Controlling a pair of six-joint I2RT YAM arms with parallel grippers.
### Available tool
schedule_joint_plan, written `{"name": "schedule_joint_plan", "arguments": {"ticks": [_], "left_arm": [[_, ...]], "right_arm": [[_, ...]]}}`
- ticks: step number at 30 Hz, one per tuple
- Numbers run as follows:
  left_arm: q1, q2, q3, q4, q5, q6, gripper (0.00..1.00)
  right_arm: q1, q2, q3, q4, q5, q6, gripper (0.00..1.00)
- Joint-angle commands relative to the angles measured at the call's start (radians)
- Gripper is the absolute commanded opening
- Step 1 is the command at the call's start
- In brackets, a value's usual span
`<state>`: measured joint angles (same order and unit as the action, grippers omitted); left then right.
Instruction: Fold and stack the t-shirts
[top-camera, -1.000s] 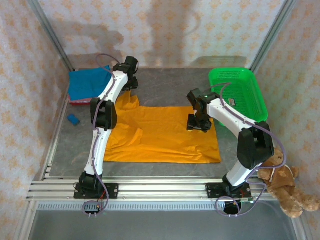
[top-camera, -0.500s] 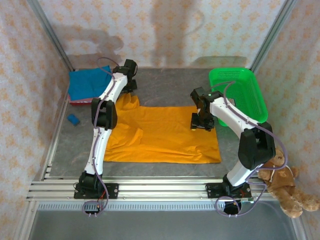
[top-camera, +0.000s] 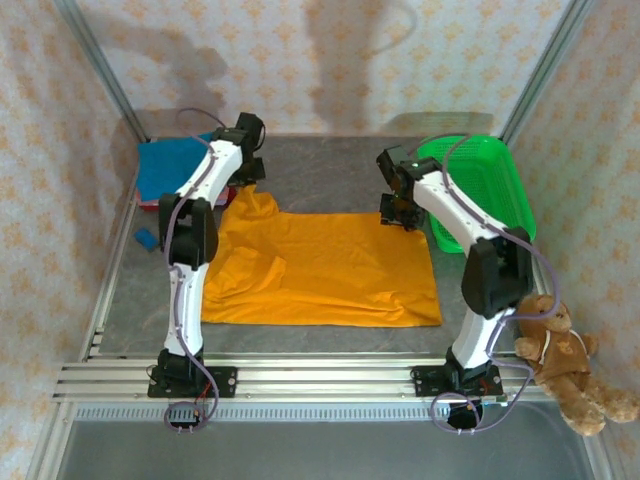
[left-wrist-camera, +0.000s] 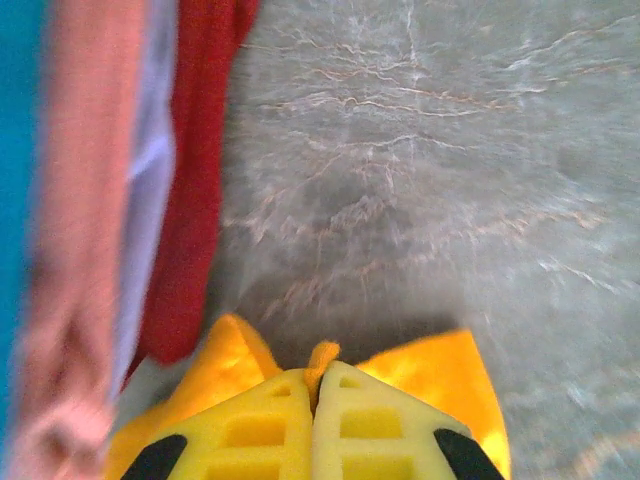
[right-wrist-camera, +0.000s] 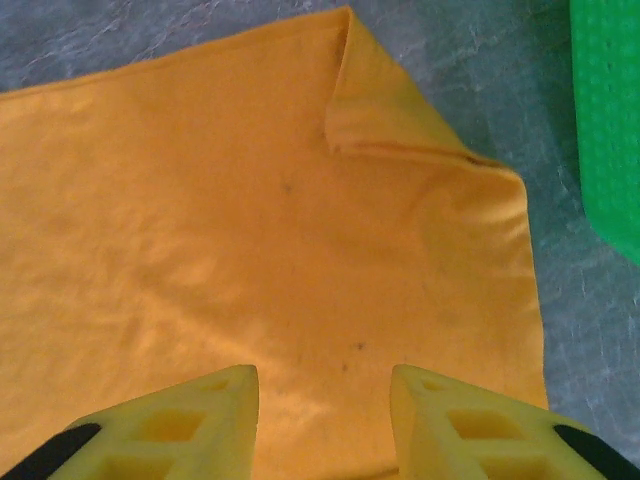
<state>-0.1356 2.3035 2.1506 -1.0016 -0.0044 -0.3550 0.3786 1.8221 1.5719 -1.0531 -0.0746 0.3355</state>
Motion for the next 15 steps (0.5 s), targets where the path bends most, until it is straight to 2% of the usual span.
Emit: {"name": "schedule_joint_plan", "arguments": {"ticks": [1,10,15], "left_arm": [[0.001,-0.107,-0.073,0.044,0.023,-0.015,0.00],[-0.007,-0.191,-0.210,0.055,0.061,-0.037,0.00],[-0.008,-0.222,-0.266,0.070,0.058,-0.039,0.00]], "right_arm": [[-0.001,0.108,0.065,-0.003,0.078,0.003,0.38],[0.001,0.281,0.213,-0.023,0.266,-0.190,0.37],[0.000,0.333,0.279,-0.034,0.252,-0.264,0.37]]}}
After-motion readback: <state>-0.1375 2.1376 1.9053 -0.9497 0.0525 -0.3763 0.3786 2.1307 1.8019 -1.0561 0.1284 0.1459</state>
